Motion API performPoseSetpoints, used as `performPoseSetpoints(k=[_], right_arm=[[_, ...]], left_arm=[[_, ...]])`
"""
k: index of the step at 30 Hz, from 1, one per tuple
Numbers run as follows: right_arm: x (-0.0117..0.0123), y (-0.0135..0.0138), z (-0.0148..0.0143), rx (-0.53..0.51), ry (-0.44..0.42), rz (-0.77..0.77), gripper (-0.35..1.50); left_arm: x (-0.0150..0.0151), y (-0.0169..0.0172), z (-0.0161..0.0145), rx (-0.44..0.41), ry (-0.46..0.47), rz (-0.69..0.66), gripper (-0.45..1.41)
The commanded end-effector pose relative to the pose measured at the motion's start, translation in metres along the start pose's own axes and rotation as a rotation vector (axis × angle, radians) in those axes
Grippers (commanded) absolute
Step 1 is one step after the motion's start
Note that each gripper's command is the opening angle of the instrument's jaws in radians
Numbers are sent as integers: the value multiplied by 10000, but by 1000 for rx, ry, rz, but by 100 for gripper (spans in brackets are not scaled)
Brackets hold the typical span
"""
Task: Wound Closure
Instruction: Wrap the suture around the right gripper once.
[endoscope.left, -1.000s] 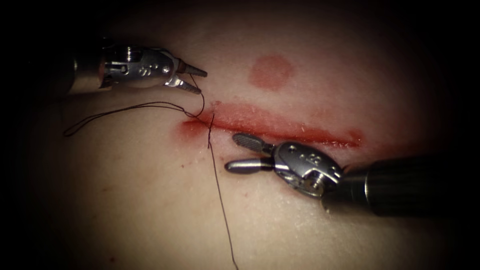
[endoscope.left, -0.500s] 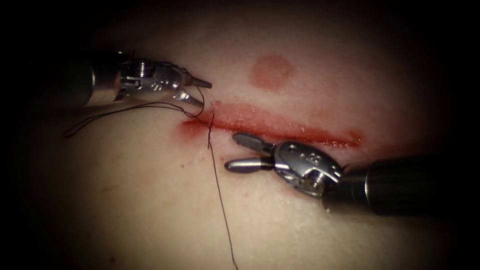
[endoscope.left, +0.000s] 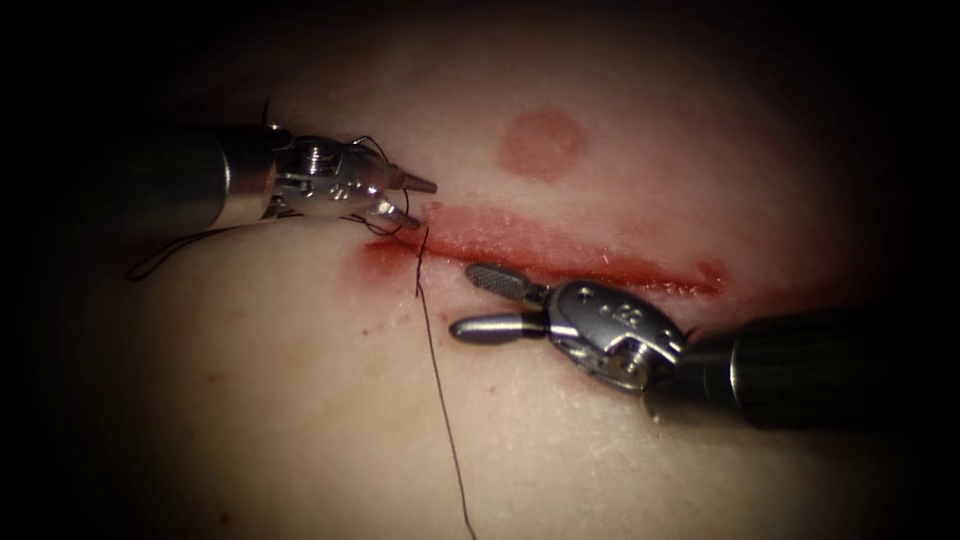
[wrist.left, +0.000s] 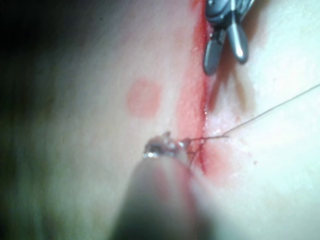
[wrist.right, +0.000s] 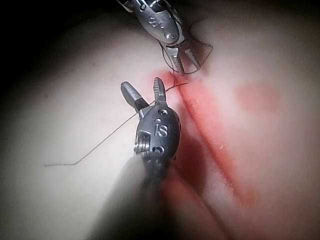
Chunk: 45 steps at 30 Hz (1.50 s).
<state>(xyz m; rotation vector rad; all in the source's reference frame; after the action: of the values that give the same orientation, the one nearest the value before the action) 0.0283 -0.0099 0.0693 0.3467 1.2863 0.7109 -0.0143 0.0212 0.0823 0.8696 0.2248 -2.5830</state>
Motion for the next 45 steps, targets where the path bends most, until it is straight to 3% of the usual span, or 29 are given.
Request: performPoseSetpoints(k=[1,11,30,45], right_arm=[[-8,-2,6,2,-1,2,101],[-8,-3,6,2,-1,2,101],[-8,-6,4,1,-1,2,101],[-10,-4,2,1,0,-5,101]], left_arm=[[-2,-4,8,-1,1,1,10],[-28,-14,11,-7,-2,4,12],[-55,2,63,-34,-57,47,13],[-41,0,68,-27,-58,31,9]])
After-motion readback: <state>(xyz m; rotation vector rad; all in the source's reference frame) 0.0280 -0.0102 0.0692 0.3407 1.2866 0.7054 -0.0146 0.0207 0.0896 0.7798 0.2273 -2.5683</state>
